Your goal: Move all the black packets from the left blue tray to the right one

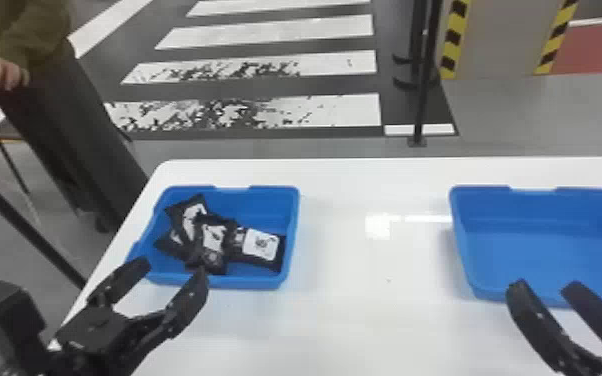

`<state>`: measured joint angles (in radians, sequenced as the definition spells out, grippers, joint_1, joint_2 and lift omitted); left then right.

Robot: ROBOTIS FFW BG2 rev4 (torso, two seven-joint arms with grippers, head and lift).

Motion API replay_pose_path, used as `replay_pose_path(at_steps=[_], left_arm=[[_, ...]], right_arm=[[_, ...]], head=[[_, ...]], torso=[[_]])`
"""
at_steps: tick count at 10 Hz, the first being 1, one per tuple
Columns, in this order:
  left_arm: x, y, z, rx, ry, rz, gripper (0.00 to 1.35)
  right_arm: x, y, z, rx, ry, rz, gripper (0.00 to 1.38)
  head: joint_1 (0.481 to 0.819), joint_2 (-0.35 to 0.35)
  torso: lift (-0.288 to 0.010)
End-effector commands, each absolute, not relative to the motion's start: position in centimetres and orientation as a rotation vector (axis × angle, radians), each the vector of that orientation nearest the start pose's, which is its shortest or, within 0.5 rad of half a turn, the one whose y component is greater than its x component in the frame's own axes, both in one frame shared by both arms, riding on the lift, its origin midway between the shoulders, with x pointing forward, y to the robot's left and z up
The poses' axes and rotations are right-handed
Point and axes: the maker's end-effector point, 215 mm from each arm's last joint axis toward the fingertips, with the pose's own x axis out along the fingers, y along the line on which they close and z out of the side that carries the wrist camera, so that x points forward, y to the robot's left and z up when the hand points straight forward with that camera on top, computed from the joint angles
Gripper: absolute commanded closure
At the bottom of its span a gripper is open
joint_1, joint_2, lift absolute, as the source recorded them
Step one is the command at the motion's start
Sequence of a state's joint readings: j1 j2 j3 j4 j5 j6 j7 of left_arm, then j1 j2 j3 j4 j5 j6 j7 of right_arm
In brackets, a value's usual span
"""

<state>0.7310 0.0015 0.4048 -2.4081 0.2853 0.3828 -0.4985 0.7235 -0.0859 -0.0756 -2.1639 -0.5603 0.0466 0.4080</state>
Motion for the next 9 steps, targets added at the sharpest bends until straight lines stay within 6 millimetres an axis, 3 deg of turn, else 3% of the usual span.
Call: replay_pose_path(at_steps=[1,9], left_arm=[[35.86,29.35,-31.72,-0.111,0.217,-0.23,0.13],[35.82,29.57,-31.81,-0.106,0.221,-0.226,0.13]], right_arm=[[36.57,-18.57,-33.7,0.484,0.077,0.367,0.17],[36.5,-18.55,-33.67,0.482,0.078,0.367,0.17]], head=[[0.695,0.17],[0.695,0.175]], torso=[[-0.14],[-0.14]])
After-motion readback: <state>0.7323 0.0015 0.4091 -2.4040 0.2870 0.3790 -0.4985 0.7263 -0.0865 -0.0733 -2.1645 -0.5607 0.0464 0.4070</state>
